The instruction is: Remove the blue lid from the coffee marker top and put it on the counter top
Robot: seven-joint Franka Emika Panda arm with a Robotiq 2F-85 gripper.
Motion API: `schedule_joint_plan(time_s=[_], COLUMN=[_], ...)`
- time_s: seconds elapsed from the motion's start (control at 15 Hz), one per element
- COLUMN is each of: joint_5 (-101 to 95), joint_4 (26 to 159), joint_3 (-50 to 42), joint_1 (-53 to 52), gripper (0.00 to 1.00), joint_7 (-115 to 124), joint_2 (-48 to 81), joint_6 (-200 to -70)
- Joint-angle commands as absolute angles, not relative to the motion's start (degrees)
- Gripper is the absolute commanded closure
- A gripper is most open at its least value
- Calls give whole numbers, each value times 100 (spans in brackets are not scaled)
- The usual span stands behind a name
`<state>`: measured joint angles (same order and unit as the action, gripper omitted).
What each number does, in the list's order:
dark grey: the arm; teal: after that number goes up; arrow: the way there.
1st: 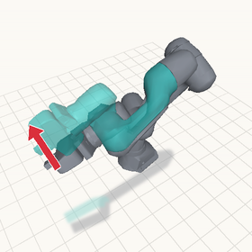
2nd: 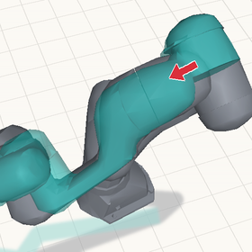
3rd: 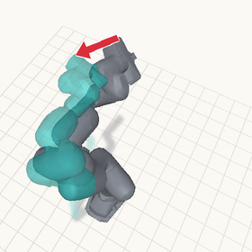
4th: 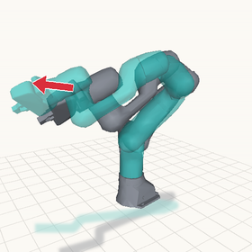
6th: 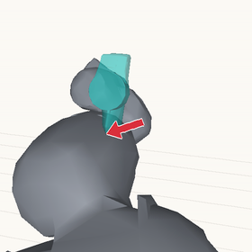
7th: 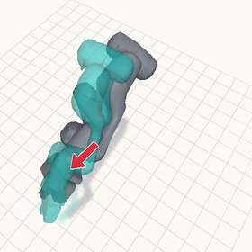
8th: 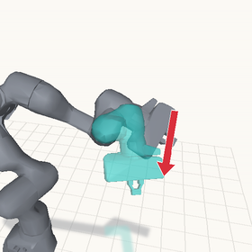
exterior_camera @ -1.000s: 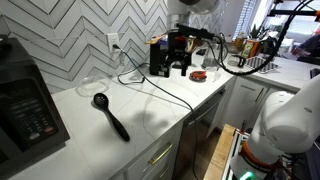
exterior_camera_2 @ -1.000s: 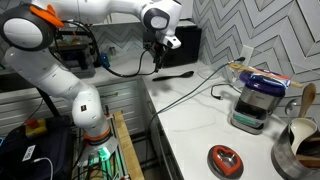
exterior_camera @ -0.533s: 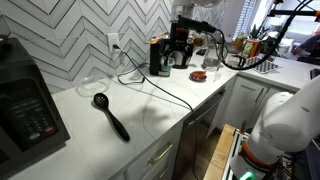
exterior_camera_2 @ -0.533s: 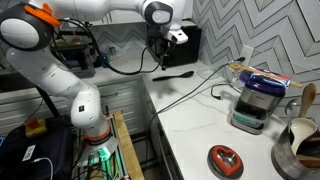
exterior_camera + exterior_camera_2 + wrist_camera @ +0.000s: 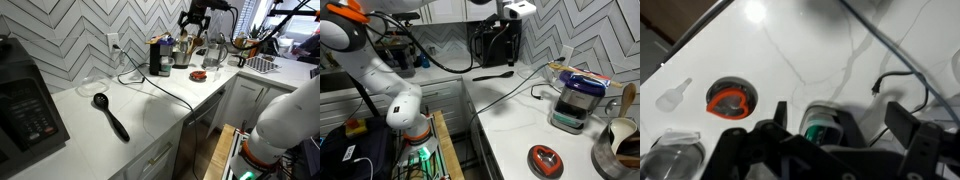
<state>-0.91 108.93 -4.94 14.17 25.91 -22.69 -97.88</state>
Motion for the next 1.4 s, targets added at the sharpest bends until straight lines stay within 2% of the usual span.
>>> schedule_joint_plan(time_s=[0.0, 0.2, 0.33, 0.4, 0.67, 0.93, 1.13, 1.33], joint_5=[-1104, -1988, -1889, -1801, -1814, -767, -224, -459], joint_4=[10334, 9975, 9612, 10000, 9666, 9071, 8204, 7438], joint_3=[-521, -499, -583, -648, -692, -1069, -1381, -1557], joint_1=[1654, 1776, 1703, 1607, 1570, 1593, 1710, 1761], gripper=[0, 0, 0, 0, 0, 0, 0, 0], joint_7=[2676, 3116, 3428, 3169, 3341, 2112, 1332, 1946], joint_2=[-1713, -1218, -814, -1204, -792, -262, 329, 920], joint_6=[-10227, -10696, -10529, -10637, -10638, -9945, -8891, -8277])
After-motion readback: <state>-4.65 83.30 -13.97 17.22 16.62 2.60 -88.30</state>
